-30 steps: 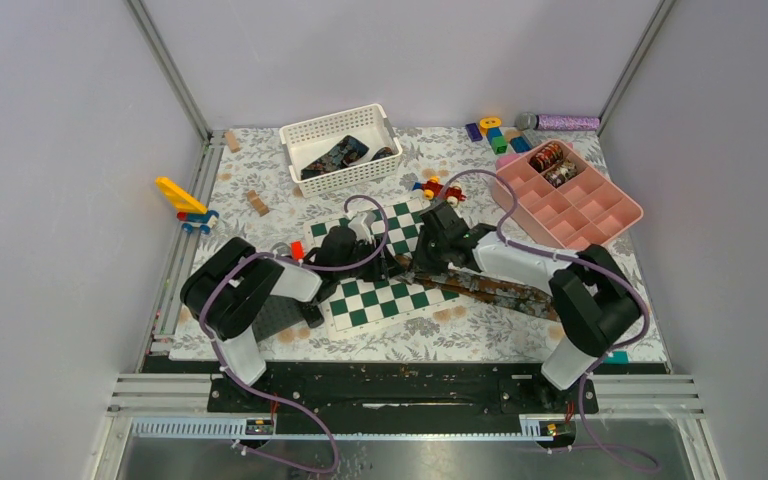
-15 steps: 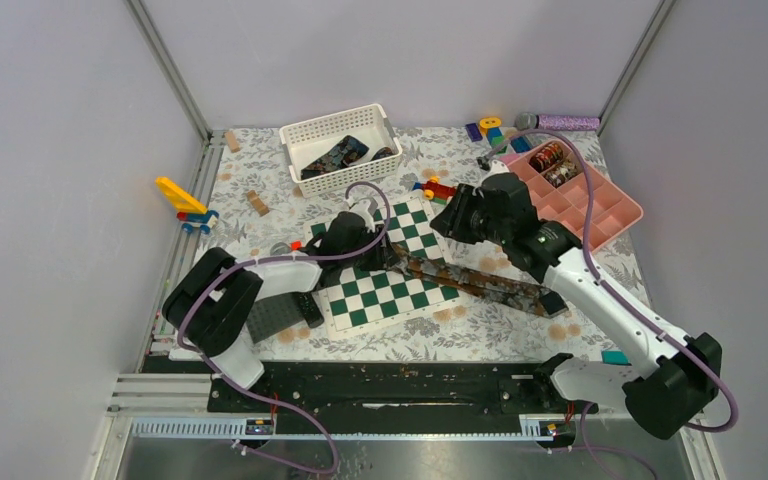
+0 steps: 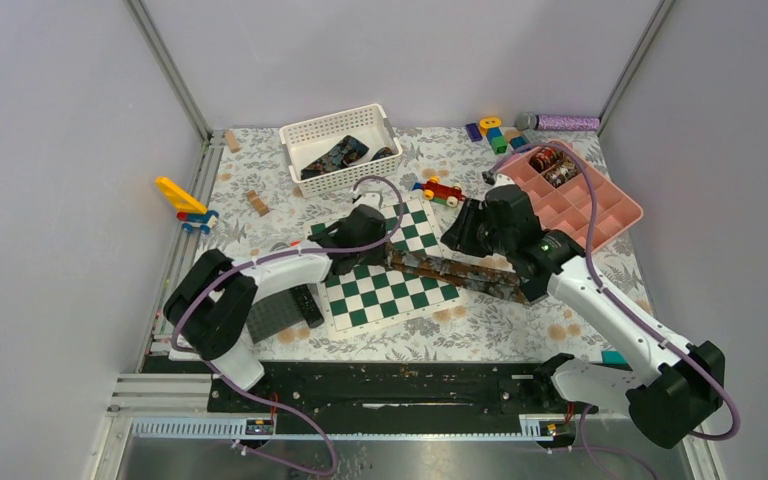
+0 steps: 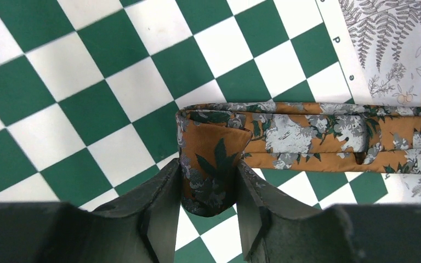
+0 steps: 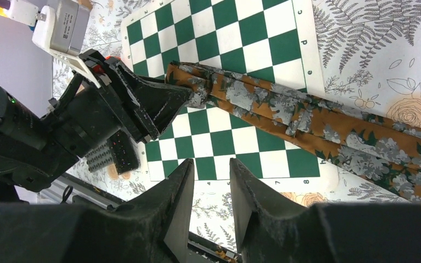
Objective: Roll the ties
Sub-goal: Roll the tie at the center of the board.
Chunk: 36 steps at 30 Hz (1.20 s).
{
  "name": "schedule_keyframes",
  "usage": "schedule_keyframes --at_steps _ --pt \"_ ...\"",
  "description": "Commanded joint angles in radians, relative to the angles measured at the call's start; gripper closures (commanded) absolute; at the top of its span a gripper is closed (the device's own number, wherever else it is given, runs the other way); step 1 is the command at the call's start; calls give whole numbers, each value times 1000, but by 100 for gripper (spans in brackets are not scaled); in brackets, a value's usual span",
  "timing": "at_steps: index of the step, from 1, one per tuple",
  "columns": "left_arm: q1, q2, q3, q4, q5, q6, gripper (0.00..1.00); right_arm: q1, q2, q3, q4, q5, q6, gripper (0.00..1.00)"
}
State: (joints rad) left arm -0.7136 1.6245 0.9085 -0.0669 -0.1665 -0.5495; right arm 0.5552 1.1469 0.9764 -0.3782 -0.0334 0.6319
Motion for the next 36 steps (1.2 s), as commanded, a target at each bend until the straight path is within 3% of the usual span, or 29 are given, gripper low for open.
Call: schedule_keyframes --at_steps 1,26,36 --pt "-39 16 111 -128 -192 55 62 -9 -58 5 -18 41 -14 62" --pt "-167 276 400 -415 -630 125 62 -11 -254 43 -131 80 -43 61" --pt "-201 359 460 -460 -687 143 62 -12 -289 58 -156 101 -54 60"
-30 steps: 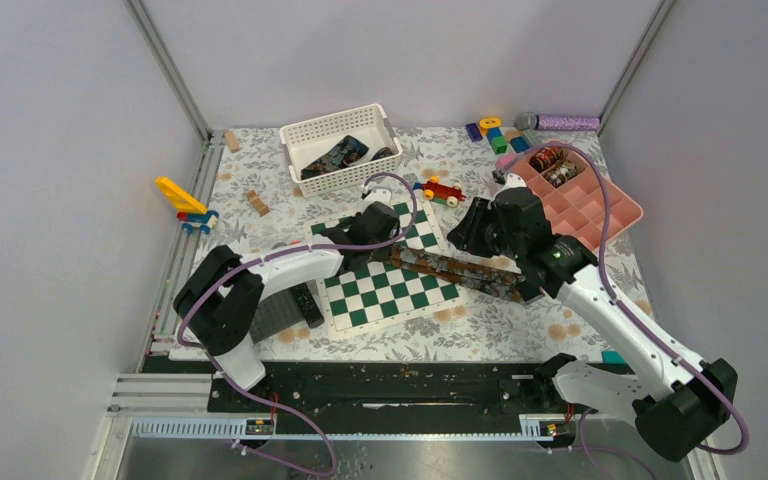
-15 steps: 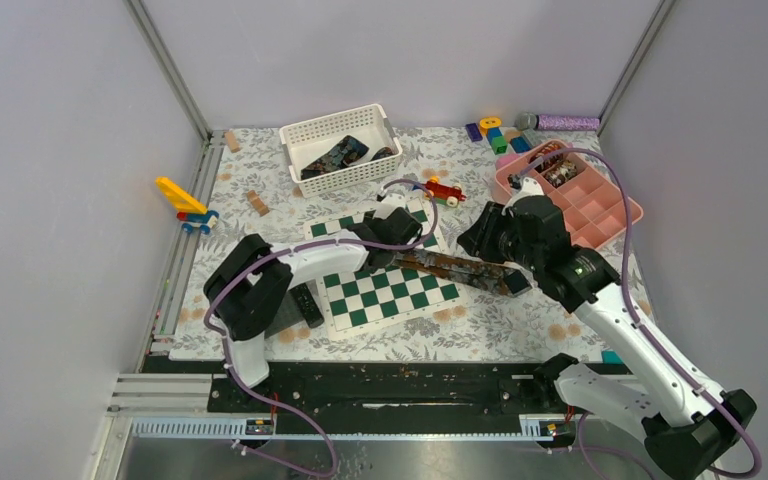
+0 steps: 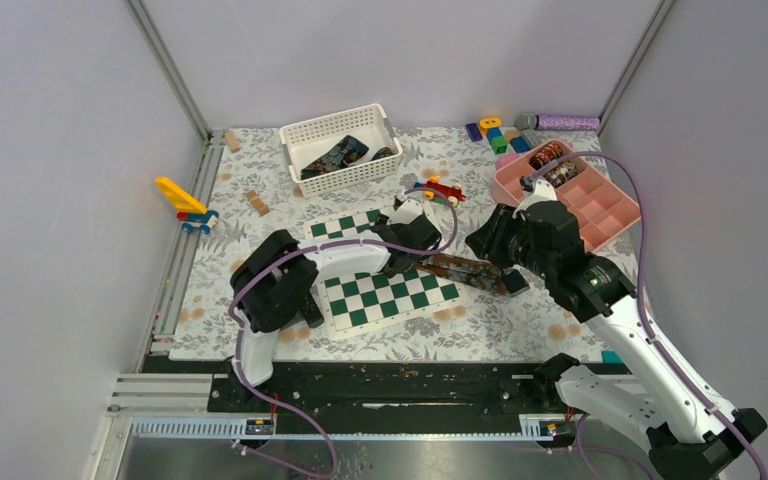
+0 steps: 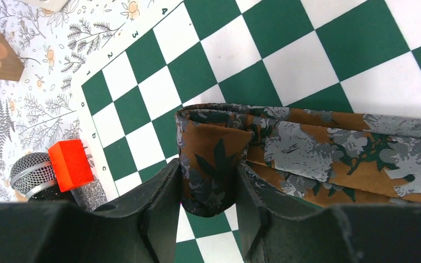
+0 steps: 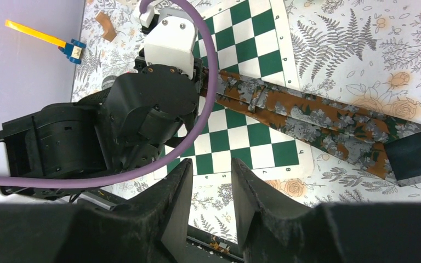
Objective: Roll the ties
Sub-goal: Roll the tie at the center of the board.
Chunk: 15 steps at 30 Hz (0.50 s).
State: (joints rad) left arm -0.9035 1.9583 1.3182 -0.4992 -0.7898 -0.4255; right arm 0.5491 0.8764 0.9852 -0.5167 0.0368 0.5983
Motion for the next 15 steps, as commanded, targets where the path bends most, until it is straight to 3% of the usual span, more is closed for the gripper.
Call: schedule_keyframes --at_steps 1,15 --pt "-13 33 58 -33 -65 21 62 -6 -22 51 -20 31 -20 60" --pt "-56 102 142 -90 -76 58 55 -6 -41 66 -40 35 -27 59"
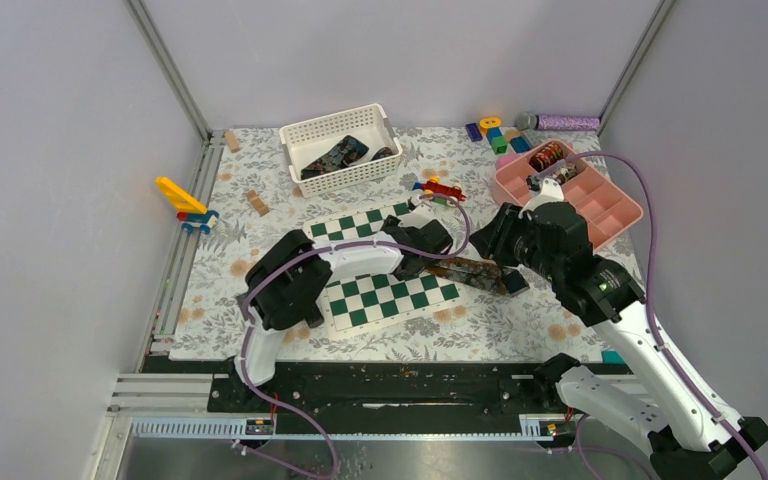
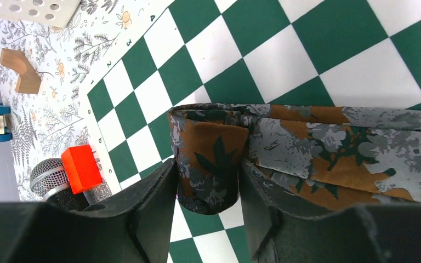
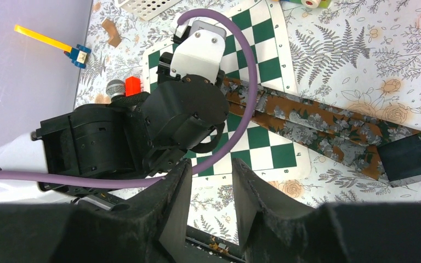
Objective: Roll the ties
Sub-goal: Roll the tie at the center of the board.
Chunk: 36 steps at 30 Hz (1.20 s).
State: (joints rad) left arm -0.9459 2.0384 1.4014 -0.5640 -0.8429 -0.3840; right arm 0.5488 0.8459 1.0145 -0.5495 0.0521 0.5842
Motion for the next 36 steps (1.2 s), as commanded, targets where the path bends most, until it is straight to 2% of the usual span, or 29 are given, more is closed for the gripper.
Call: schedule_keyframes --at_steps 1,5,9,22,36 --pt "-18 26 63 -31 -24 17 54 -6 -11 34 -6 20 -12 59" --pt "-32 35 88 -47 -13 17 47 -7 -15 27 -6 20 -12 59" --pt "-45 37 112 -63 16 14 44 -6 -18 25 -7 19 -12 59" --pt "-55 35 159 -77 144 -3 42 -5 -26 30 -6 16 -8 59" --pt "-46 38 129 -2 295 -19 40 -6 -26 23 -7 17 -2 58"
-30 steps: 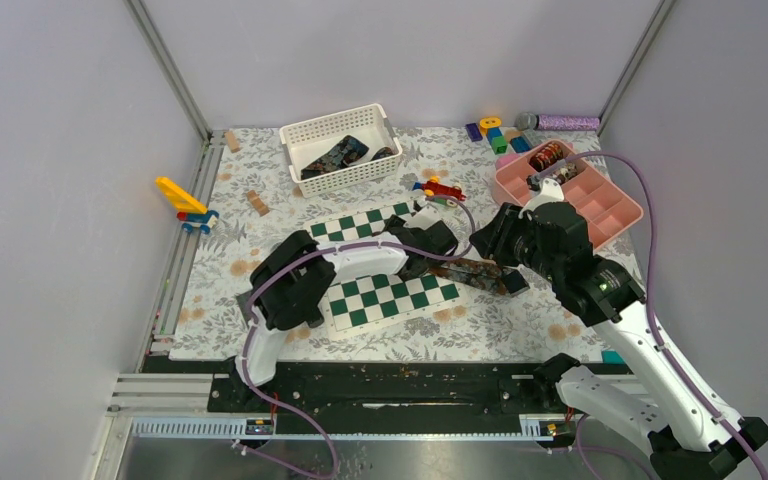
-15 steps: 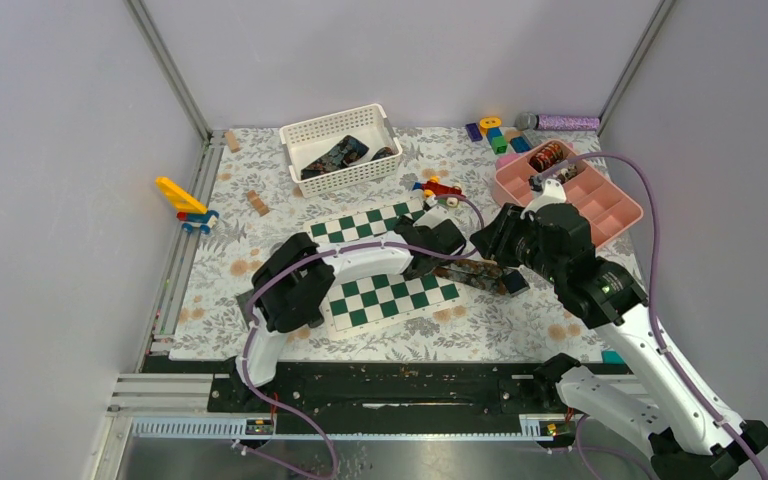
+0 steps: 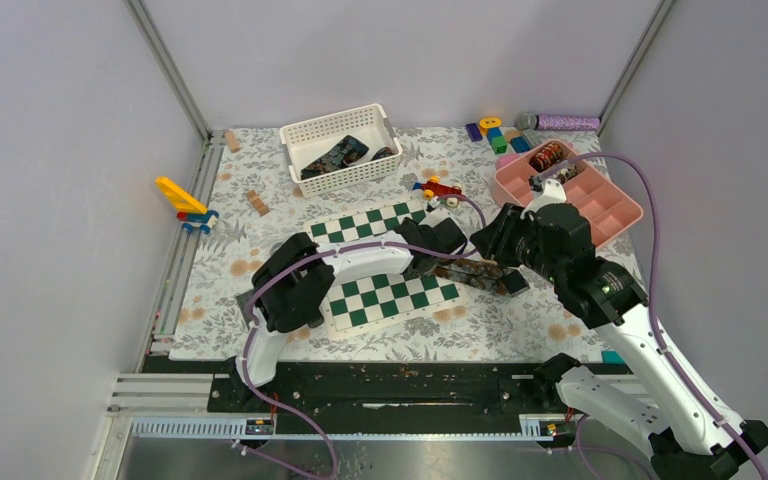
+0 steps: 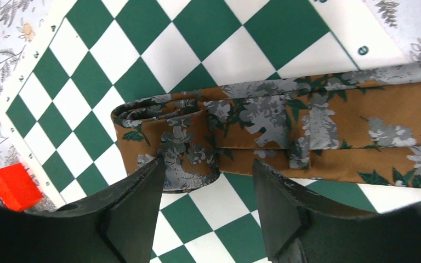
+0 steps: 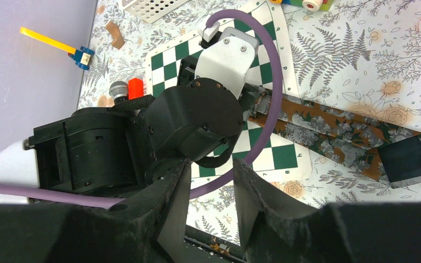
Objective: Roll the ties
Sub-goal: Roll the tie at the center of the board.
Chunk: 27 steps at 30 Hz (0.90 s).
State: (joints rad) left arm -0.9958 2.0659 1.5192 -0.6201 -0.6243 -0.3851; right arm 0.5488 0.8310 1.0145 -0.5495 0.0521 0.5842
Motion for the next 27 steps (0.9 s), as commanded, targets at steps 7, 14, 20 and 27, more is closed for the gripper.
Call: schedule_keyframes --at_steps 7,14,20,27 --pt "37 -42 -61 118 138 -43 38 -6 -17 42 -14 26 -8 58" --pt "47 -101 -85 146 134 -43 37 -6 -16 198 -18 44 -45 58" --pt "48 -148 -83 155 125 -40 35 -6 -31 313 -7 87 -70 57" --pt "48 -228 -43 144 172 -37 30 -6 -6 302 -17 161 -55 51"
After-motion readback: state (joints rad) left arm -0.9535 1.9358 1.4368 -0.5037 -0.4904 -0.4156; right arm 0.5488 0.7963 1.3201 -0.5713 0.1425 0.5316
